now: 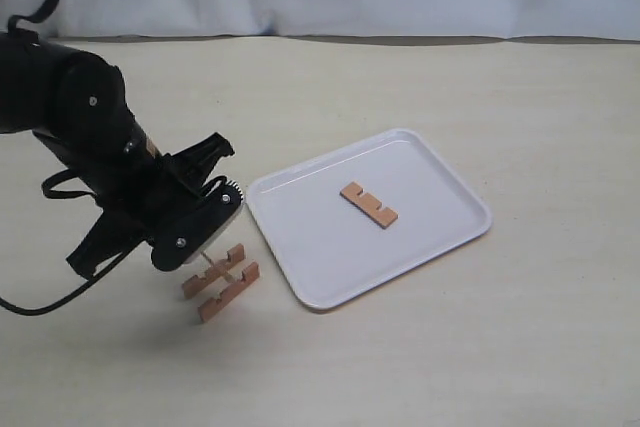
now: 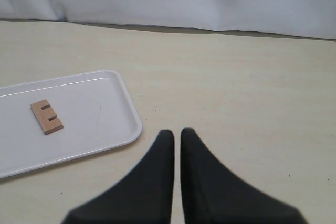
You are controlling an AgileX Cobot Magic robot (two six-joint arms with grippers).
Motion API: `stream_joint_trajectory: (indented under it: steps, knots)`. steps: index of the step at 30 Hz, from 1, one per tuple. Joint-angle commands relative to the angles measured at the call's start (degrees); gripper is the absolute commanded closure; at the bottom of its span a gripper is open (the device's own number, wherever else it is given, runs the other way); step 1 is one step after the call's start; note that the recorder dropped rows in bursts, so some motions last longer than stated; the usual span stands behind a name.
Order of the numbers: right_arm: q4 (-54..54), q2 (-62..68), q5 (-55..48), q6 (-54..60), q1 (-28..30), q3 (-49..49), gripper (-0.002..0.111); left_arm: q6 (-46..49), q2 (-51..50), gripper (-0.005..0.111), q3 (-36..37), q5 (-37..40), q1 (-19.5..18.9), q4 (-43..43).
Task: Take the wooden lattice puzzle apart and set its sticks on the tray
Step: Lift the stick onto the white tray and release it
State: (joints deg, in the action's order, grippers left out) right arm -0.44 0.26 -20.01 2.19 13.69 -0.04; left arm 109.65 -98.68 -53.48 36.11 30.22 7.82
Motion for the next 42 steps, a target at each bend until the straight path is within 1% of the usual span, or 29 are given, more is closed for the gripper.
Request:
stream_joint_trajectory:
  steps: [1, 3, 4, 5, 6, 8, 9, 10, 14, 16, 22, 25, 29, 32, 36, 40, 42]
  knots:
    - [0.0, -0.3, 0.2, 0.0, 0.2, 0.0, 0.104, -1.6, 2.9, 0.107, 0.1, -4.0, 0.4, 5.1]
    - [0.0, -0.3, 0.2, 0.0, 0.2, 0.0, 0.104, -5.4, 3.0, 0.107, 0.1, -9.1, 0.4, 13.5]
    - [0.0, -0.3, 0.2, 0.0, 0.2, 0.0, 0.104, -6.6, 3.0, 0.107, 0.1, -12.6, 0.4, 20.6]
    - [0.0, -0.3, 0.2, 0.0, 0.2, 0.0, 0.104, -6.5, 3.0, 0.107, 0.1, -16.5, 0.5, 29.8]
    - [0.0, -0.3, 0.2, 0.0, 0.2, 0.0, 0.104, -5.8, 3.0, 0.107, 0.1, -20.7, 0.7, 39.5]
    - [0.0, -0.3, 0.2, 0.0, 0.2, 0.0, 0.104, -3.7, 2.8, 0.107, -0.7, -28.4, 1.5, 54.5]
    - [0.0, -0.3, 0.2, 0.0, 0.2, 0.0, 0.104, -2.8, 2.4, 0.107, -1.8, -29.7, 1.9, 59.9]
    - [0.0, -0.3, 0.2, 0.0, 0.2, 0.0, 0.104, -2.4, 1.9, 0.107, -2.7, -29.1, 2.0, 62.0]
    - [0.0, -0.3, 0.2, 0.0, 0.2, 0.0, 0.104, -0.9, -3.7, 0.107, -7.4, -20.2, 2.6, 63.4]
    - [0.0, -0.3, 0.2, 0.0, 0.2, 0.0, 0.104, 1.8, -7.5, 0.107, -10.0, -20.0, 3.3, 63.7]
    - [0.0, -0.3, 0.2, 0.0, 0.2, 0.0, 0.104, 2.0, -18.1, 0.106, -16.0, -18.8, 4.4, 63.8]
    - [0.0, -0.3, 0.2, 0.0, 0.2, 0.0, 0.104, 2.9, -20.3, 0.095, -17.1, -19.0, 4.5, 63.8]
    - [0.0, -0.3, 0.2, 0.0, 0.2, 0.0, 0.104, 2.9, -20.5, 0.074, -17.4, -19.1, 4.5, 63.8]
    - [0.0, -0.3, 0.2, 0.0, 0.2, 0.0, 0.104, 2.9, -19.7, 0.065, -17.7, -19.1, 4.5, 63.8]
    - [0.0, -0.3, 0.2, 0.0, 0.2, 0.0, 0.104, 0.7, -16.6, 0.064, -17.7, -19.6, 4.5, 63.8]
    - [0.0, -0.3, 0.2, 0.0, 0.2, 0.0, 0.104, -7.3, -11.2, 0.064, -17.6, -21.9, 4.4, 62.1]
    - [0.0, -0.3, 0.2, 0.0, 0.2, 0.0, 0.104, -13.0, -8.9, 0.064, -17.5, -21.3, 4.0, 57.9]
